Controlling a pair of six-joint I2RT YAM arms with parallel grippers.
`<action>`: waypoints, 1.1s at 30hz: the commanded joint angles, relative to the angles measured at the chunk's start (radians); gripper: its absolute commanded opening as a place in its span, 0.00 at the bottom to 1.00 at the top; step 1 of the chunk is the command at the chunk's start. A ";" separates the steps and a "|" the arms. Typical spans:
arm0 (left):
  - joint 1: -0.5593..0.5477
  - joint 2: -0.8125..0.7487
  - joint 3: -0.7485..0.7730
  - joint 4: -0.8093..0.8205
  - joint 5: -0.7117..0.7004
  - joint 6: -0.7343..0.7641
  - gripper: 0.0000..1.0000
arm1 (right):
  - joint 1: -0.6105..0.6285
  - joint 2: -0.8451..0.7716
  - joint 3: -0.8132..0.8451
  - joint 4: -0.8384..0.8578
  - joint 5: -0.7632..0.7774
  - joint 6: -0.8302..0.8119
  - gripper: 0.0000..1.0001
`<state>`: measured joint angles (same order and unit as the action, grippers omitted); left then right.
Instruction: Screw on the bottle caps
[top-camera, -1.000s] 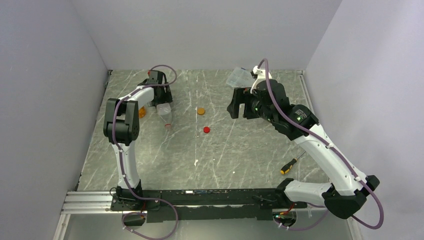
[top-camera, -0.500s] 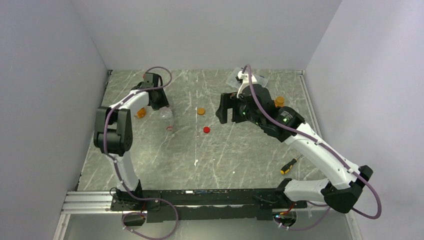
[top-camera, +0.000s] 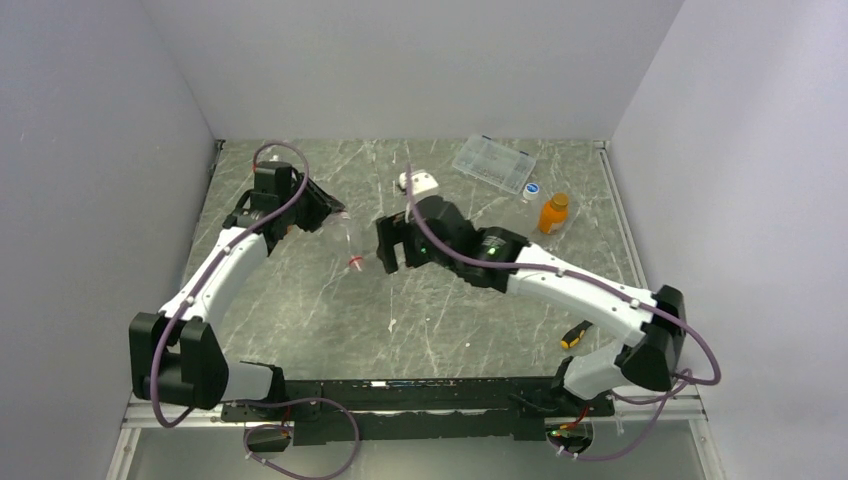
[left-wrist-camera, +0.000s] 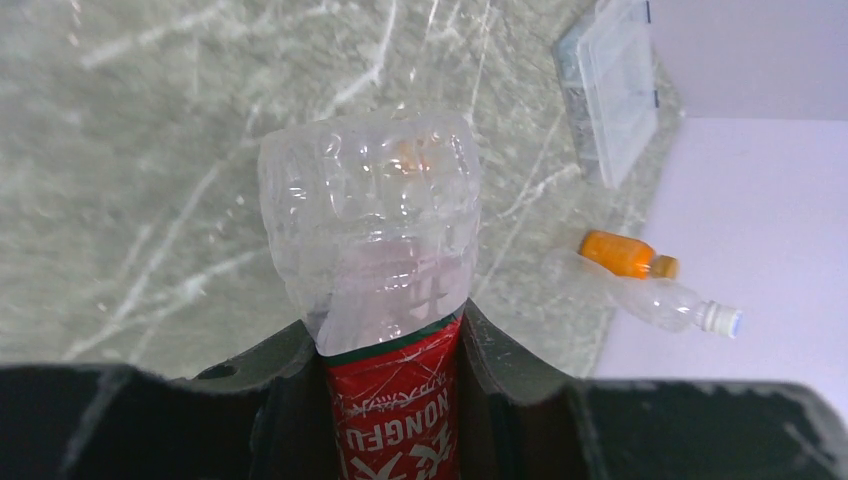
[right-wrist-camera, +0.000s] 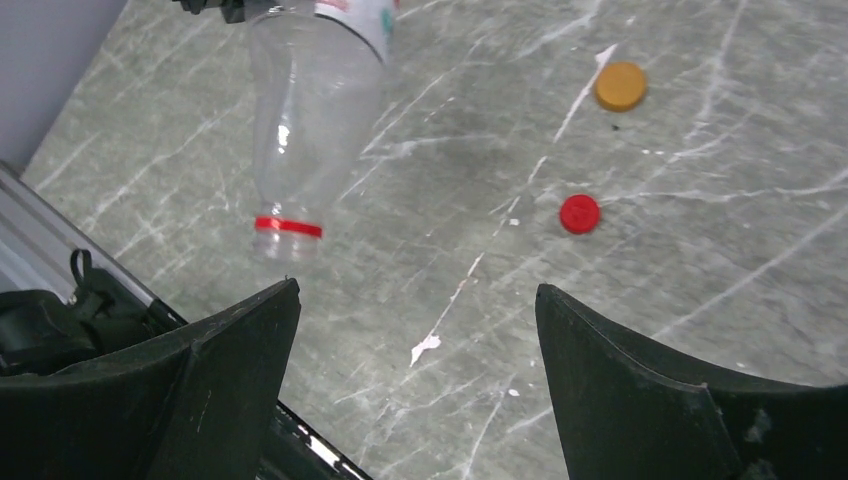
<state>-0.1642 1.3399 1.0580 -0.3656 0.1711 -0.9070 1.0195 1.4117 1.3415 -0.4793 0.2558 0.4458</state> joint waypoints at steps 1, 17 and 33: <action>-0.031 -0.089 -0.061 0.059 0.024 -0.225 0.30 | 0.075 0.052 0.042 0.106 0.076 -0.030 0.89; -0.041 -0.136 -0.109 0.100 0.054 -0.298 0.28 | 0.128 0.089 0.041 0.146 0.084 -0.041 0.74; -0.088 -0.148 -0.132 0.133 0.052 -0.293 0.28 | 0.124 0.106 0.064 0.150 0.044 -0.034 0.35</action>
<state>-0.2390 1.2163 0.9287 -0.2783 0.2096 -1.1942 1.1488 1.5200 1.3628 -0.3698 0.3008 0.4114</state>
